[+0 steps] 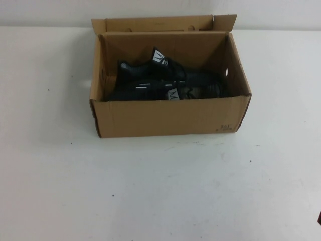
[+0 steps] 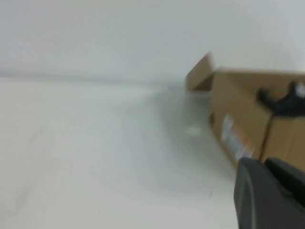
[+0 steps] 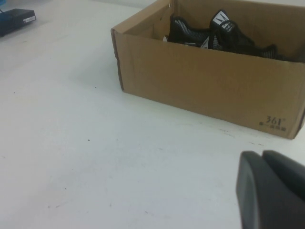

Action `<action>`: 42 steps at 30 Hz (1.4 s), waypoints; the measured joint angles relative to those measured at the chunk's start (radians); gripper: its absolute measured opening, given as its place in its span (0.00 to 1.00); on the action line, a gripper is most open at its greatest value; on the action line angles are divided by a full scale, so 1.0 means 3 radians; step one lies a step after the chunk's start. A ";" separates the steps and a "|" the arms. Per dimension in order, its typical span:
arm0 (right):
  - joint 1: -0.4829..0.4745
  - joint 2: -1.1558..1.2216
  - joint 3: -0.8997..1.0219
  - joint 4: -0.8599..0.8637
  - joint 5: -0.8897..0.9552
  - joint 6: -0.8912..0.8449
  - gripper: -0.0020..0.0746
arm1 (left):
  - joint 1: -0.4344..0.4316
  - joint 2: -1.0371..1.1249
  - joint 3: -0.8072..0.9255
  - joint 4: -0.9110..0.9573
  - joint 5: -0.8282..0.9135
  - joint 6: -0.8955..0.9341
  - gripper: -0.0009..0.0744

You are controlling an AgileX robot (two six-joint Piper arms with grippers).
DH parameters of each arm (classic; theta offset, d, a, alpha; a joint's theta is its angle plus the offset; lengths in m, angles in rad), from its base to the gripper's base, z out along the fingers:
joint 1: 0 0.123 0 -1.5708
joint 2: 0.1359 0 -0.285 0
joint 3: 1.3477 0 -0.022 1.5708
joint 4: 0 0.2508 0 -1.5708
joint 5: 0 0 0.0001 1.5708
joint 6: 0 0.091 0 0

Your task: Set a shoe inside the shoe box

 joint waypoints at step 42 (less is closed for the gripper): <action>-0.0647 -0.0604 0.0084 -0.0294 0.0126 0.0000 0.00 | 0.0064 -0.0008 0.0392 0.0239 0.0510 -0.0324 0.01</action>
